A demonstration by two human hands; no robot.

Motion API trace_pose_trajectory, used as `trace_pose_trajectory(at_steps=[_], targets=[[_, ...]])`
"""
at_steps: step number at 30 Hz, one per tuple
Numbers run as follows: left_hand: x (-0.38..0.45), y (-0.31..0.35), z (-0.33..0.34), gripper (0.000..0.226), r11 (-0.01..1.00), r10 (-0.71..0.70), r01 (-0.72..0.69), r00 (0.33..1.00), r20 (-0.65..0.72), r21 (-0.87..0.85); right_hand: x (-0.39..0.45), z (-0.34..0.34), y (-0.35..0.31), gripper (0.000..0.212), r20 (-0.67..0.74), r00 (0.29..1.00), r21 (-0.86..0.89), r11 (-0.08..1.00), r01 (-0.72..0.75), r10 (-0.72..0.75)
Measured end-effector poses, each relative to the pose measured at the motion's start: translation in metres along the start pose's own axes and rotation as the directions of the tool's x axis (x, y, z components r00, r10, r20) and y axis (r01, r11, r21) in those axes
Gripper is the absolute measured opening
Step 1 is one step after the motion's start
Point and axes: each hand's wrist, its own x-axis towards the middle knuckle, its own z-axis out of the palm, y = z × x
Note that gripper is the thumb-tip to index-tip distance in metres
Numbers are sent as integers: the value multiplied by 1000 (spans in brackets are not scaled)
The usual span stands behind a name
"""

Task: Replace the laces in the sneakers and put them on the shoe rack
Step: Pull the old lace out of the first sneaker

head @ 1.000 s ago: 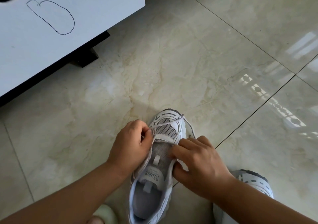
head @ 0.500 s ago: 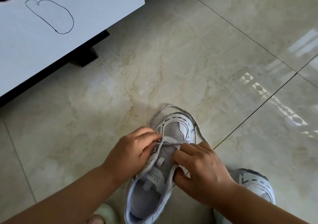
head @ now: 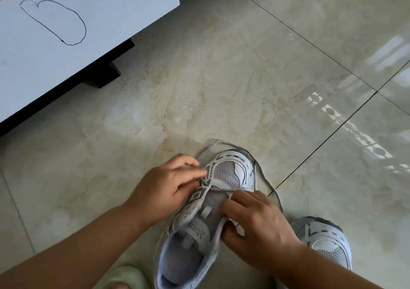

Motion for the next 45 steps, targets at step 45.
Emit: trace_pose_trajectory(at_steps=[45], targets=[[-4,23,-1,38,984,-25,19,999,29,178,6,-12,8,12,105,994,195,979,-53,33]])
